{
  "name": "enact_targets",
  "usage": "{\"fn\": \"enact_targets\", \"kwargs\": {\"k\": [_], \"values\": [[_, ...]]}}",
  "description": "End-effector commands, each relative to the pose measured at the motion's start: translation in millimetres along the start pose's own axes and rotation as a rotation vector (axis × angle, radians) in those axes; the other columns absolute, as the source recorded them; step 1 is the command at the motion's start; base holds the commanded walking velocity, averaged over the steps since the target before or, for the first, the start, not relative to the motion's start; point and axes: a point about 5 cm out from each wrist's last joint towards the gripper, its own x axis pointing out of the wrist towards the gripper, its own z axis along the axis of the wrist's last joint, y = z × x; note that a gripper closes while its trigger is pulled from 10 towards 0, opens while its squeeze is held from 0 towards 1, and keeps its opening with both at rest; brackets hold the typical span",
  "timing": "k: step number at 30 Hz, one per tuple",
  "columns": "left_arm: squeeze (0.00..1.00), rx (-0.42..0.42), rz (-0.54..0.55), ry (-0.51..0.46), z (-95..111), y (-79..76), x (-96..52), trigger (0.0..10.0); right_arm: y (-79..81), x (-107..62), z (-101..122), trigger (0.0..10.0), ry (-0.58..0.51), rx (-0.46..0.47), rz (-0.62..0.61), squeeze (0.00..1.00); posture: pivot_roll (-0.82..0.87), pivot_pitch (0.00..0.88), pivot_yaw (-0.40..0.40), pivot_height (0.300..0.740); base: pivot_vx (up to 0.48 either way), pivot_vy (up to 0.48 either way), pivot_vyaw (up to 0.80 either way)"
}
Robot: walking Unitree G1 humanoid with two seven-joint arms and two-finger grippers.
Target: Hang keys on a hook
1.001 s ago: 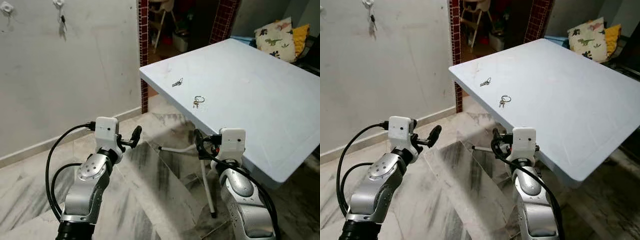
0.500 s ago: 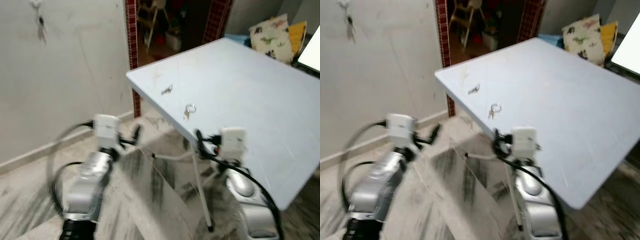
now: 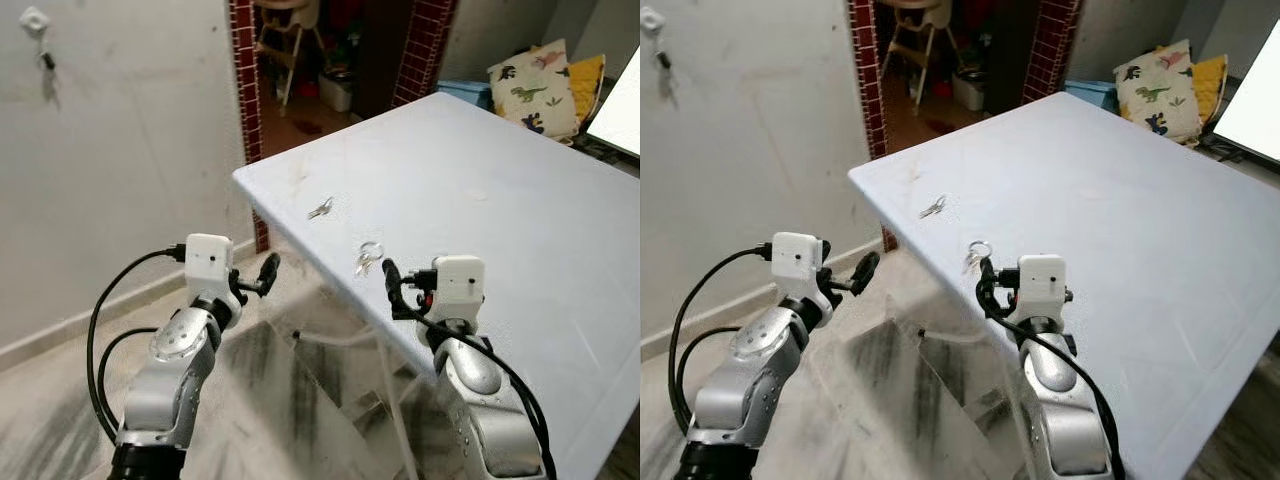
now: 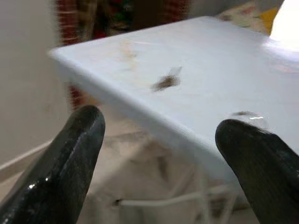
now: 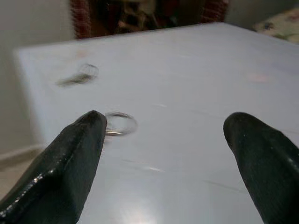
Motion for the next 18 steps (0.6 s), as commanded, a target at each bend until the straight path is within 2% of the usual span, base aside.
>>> {"fn": "enact_targets", "kwargs": {"k": [1, 5, 11, 18], "values": [[0.00, 0.019, 0.028, -0.008, 4.9, 8.5, -2.1, 10.0, 6.9, 0.9, 5.2, 10.0, -0.018, 0.010, 0.022, 0.00, 0.06, 0.039, -0.032, 0.740, 0.368, 0.000, 0.00], [0.00, 0.015, 0.022, 0.008, 2.7, 7.8, -2.9, 10.0, 8.6, 0.8, 3.9, 10.0, -0.008, 0.012, 0.032, 0.00, 0.06, 0.040, -0.032, 0.740, 0.294, 0.000, 0.00], [0.00, 0.031, 0.009, 0.026, -1.0, 8.9, -9.1, 10.0, 11.7, 0.6, 0.0, 10.0, 0.016, 0.013, 0.051, 0.00, 0.07, 0.045, -0.034, 0.740, 0.000, 0.000, 0.00], [0.00, 0.051, 0.030, 0.047, -2.5, 18.6, -15.7, 10.0, 19.6, 1.1, -10.3, 10.0, 0.084, 0.018, 0.082, 0.00, 0.09, 0.052, -0.037, 0.740, 0.000, 0.000, 0.00]]}}
